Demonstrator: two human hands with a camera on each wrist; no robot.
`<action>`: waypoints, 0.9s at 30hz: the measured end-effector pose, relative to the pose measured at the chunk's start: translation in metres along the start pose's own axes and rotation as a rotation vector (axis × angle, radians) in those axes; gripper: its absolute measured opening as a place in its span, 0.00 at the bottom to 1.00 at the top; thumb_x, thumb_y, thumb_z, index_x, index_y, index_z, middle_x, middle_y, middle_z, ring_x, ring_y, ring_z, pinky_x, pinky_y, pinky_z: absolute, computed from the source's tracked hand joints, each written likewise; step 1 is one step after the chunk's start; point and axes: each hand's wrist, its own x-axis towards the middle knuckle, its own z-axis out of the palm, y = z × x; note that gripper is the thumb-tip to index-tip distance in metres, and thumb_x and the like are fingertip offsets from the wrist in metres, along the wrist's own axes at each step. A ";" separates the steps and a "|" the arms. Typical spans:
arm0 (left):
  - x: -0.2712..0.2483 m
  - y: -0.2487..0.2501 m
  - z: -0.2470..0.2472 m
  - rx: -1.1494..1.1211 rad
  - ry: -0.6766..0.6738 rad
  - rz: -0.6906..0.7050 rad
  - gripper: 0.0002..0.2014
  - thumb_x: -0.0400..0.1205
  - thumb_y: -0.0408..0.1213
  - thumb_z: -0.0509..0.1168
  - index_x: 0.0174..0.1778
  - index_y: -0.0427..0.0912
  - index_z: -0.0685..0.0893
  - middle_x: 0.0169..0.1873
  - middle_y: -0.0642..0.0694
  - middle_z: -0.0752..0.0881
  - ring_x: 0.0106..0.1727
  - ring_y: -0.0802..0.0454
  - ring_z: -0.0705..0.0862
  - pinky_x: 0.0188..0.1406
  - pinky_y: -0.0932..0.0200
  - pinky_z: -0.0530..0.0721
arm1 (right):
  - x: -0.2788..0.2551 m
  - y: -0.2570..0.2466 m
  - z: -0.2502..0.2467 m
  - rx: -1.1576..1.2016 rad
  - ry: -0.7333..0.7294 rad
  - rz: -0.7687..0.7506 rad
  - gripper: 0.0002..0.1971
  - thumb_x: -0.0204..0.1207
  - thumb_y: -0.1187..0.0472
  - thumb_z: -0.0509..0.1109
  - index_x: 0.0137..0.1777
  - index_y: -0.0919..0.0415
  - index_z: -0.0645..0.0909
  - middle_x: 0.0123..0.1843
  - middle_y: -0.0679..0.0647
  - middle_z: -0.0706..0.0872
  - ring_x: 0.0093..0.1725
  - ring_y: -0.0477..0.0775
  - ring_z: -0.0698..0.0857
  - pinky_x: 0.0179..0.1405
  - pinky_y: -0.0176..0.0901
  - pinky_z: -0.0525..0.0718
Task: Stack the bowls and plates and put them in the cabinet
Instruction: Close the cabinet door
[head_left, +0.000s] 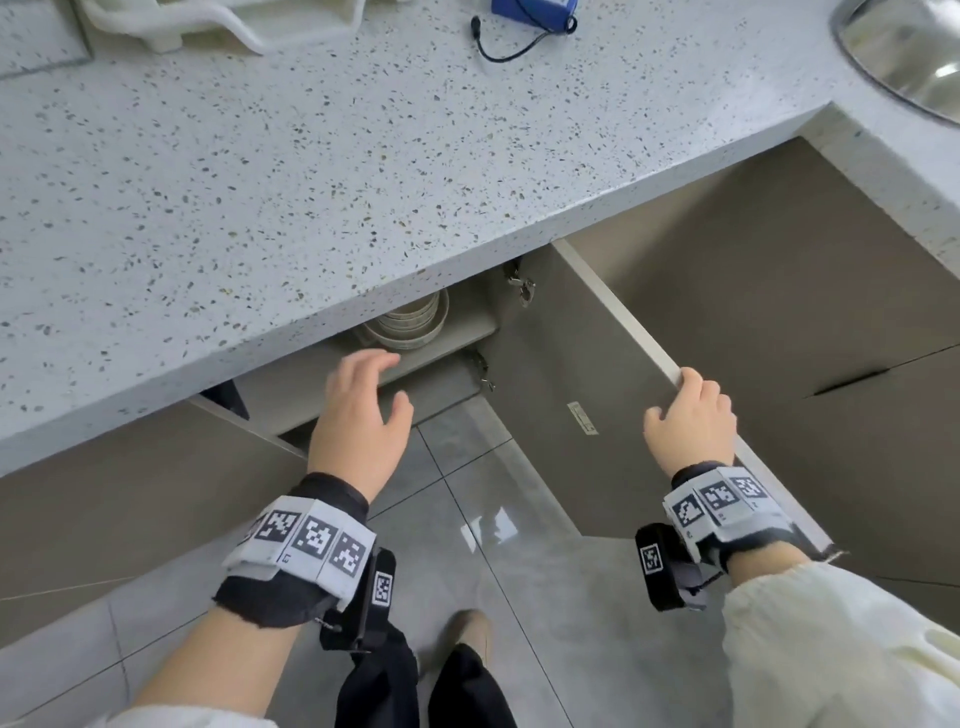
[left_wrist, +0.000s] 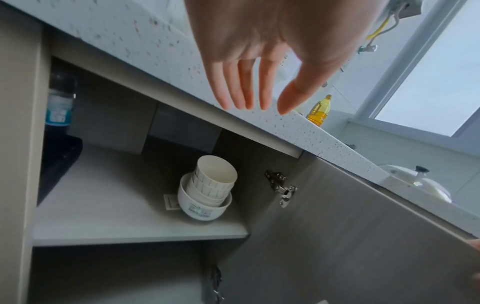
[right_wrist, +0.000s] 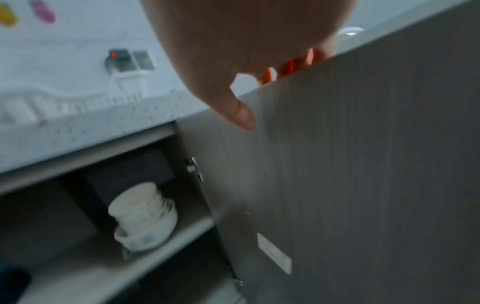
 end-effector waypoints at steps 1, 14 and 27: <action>0.000 -0.002 -0.003 0.048 0.023 0.008 0.19 0.78 0.30 0.61 0.66 0.37 0.76 0.68 0.41 0.74 0.71 0.45 0.69 0.68 0.56 0.68 | -0.002 0.002 0.000 -0.038 -0.007 -0.006 0.27 0.72 0.67 0.62 0.72 0.71 0.67 0.65 0.70 0.77 0.64 0.71 0.74 0.64 0.58 0.70; 0.027 -0.064 -0.075 0.449 -0.011 0.014 0.34 0.78 0.36 0.62 0.78 0.33 0.55 0.81 0.33 0.57 0.82 0.38 0.52 0.82 0.41 0.50 | -0.053 -0.071 0.000 0.158 -0.404 -0.005 0.11 0.80 0.61 0.55 0.56 0.65 0.74 0.56 0.68 0.84 0.58 0.68 0.80 0.46 0.46 0.68; 0.035 -0.101 -0.126 0.273 -0.107 0.213 0.24 0.84 0.40 0.47 0.76 0.38 0.64 0.80 0.44 0.63 0.81 0.49 0.61 0.77 0.60 0.55 | -0.076 -0.235 0.048 1.262 -0.692 0.413 0.23 0.82 0.72 0.49 0.78 0.70 0.59 0.77 0.75 0.67 0.76 0.70 0.70 0.77 0.58 0.67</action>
